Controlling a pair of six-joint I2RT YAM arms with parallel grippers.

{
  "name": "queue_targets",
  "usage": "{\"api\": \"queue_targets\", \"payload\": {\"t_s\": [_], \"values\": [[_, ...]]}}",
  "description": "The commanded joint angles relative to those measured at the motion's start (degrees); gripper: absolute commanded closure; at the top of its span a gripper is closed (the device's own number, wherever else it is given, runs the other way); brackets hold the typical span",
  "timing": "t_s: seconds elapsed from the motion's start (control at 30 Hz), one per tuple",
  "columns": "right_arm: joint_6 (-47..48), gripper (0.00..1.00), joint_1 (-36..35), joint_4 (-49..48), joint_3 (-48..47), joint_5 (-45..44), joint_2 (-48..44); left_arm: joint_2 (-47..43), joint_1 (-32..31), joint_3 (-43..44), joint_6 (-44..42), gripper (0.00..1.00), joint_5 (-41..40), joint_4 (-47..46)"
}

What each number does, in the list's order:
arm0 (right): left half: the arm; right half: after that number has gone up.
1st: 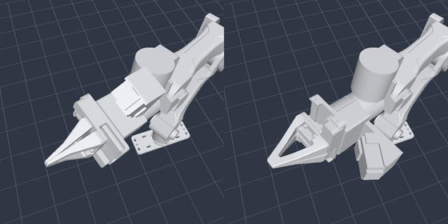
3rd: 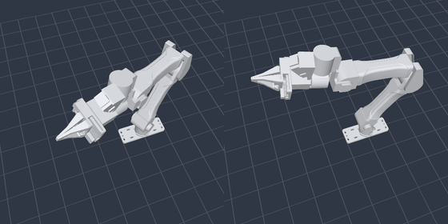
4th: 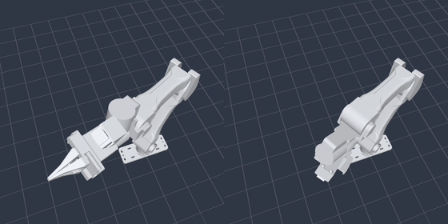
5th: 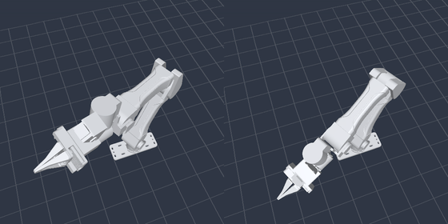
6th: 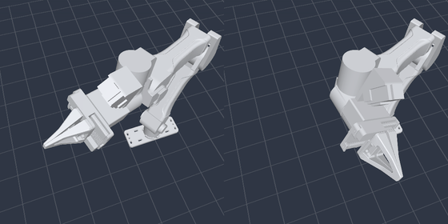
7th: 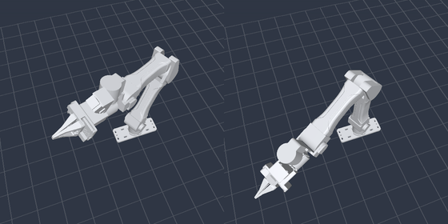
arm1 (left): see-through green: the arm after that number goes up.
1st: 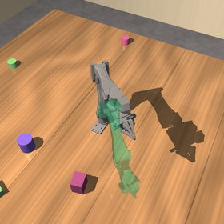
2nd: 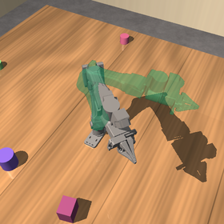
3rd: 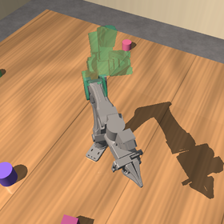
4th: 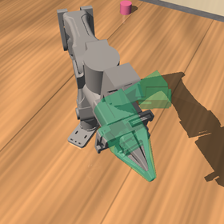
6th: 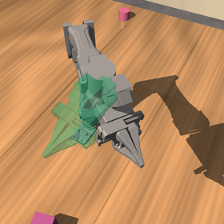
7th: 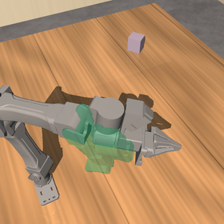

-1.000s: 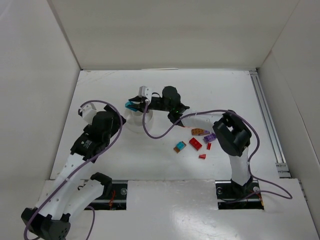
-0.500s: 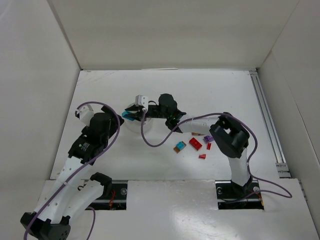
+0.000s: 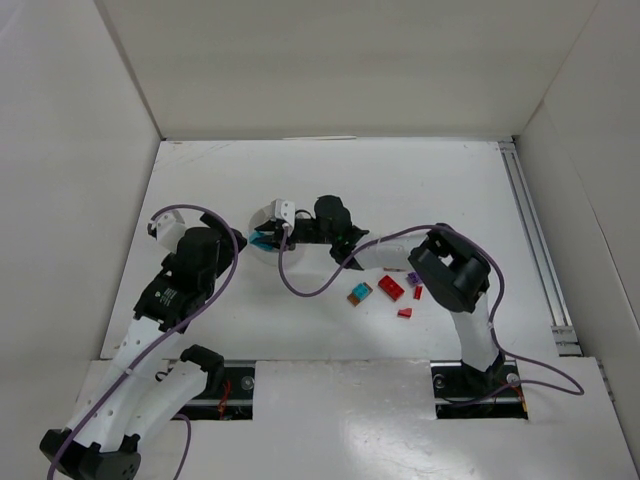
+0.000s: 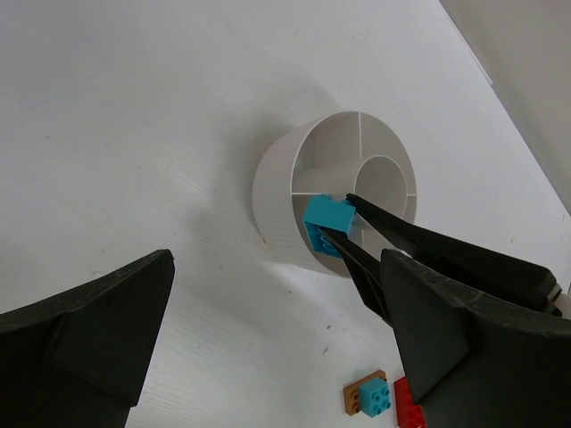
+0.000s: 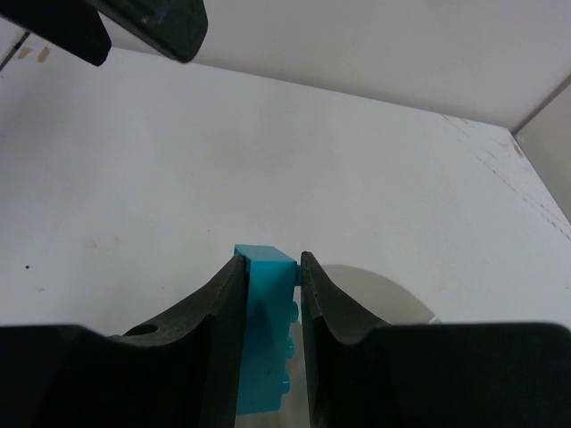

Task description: Sort the legos into containers by color

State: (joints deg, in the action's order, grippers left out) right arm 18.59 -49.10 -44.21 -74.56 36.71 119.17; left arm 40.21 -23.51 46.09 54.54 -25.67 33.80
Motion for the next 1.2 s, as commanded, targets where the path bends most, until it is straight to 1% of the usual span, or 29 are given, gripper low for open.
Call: {"api": "queue_targets", "payload": {"t_s": [0.0,0.03,0.17,0.4,0.43,0.5,0.53,0.57,0.6,0.63,0.67,0.7,0.73,0.83,0.87,0.9,0.97,1.0,1.03,1.07,1.1,1.13,1.17], "values": [[1.01,0.79,-0.03,-3.69,0.21,0.38,0.27,-0.74,0.30,-0.12,0.39,0.00,-0.61,0.12],[1.01,0.74,-0.03,-3.69,0.21,0.38,0.27,-0.74,0.30,-0.12,0.39,0.00,-0.61,0.12],[1.01,0.62,-0.03,-3.69,1.35,-0.15,-1.22,-0.74,0.30,-0.12,-0.23,0.00,-0.61,-0.40],[2.33,0.43,-0.03,-2.99,2.93,-1.20,-3.94,-0.74,0.30,-0.12,-1.45,0.00,0.45,-0.93],[2.33,0.41,-0.03,-2.99,2.93,-1.20,-4.47,-0.74,0.30,0.49,-1.46,0.00,0.45,-0.93],[2.85,0.41,-0.03,-2.99,2.93,-1.20,-5.35,-0.74,0.30,0.50,-2.24,0.00,0.97,-0.93],[2.86,0.39,-0.03,-2.99,3.54,-1.20,-6.75,-0.74,0.30,0.50,-2.95,0.00,0.97,-0.93],[2.86,0.39,-0.03,-2.99,3.55,-1.20,-7.72,-0.74,0.30,0.50,-3.74,0.00,2.45,-1.54],[2.86,0.37,-0.03,-2.99,4.07,-1.20,-8.77,-0.74,0.30,0.50,-4.70,0.00,3.16,-1.55],[3.55,0.30,-0.03,-2.47,4.86,-1.20,-11.31,-0.74,0.30,0.50,-6.19,0.00,3.78,-2.24],[3.56,0.20,0.49,-2.46,5.39,-2.16,-12.64,-0.74,0.30,1.02,-6.90,0.00,5.00,-3.03],[3.56,0.05,1.02,-1.77,6.00,-3.04,-13.96,-0.74,0.30,1.02,-7.60,0.00,5.71,-3.56],[3.56,0.00,2.50,-1.76,6.97,-3.74,-15.45,-0.74,0.30,1.02,-8.57,0.00,6.50,-4.44],[3.56,0.00,5.84,-0.89,12.76,-6.81,-22.39,-1.27,0.30,1.02,-12.09,0.00,11.42,-8.04],[3.56,0.00,6.64,-0.88,16.69,-8.13,-27.02,-1.27,0.30,1.02,-12.96,0.00,13.00,-9.01],[3.56,0.00,7.43,-0.01,18.73,-10.84,-29.41,0.38,0.30,1.02,-13.58,0.00,16.23,-11.02],[3.56,0.00,10.06,6.03,21.90,-14.54,-34.25,2.32,0.30,0.24,-15.60,0.00,19.94,-13.92],[3.56,0.00,11.04,9.19,24.09,-16.39,-38.62,4.60,-0.74,-0.29,-15.61,0.00,21.61,-15.85],[2.86,0.00,12.96,16.79,25.42,-20.84,-42.41,7.40,-3.36,-1.43,-18.04,0.00,25.11,-20.83],[2.86,0.00,14.11,20.79,25.43,-22.89,-42.45,7.43,-5.48,-1.44,-18.85,0.00,25.93,-23.14],[1.90,0.00,15.34,24.92,26.57,-24.91,-45.58,11.09,-7.85,-1.44,-19.90,0.00,25.93,-25.08],[0.76,0.00,18.22,30.35,27.53,-26.58,-47.18,13.12,-13.79,-0.39,-23.05,0.00,25.41,-27.71],[0.75,0.00,18.25,31.62,29.11,-26.60,-48.76,15.41,-17.15,0.57,-23.08,0.00,24.02,-28.35]]}}
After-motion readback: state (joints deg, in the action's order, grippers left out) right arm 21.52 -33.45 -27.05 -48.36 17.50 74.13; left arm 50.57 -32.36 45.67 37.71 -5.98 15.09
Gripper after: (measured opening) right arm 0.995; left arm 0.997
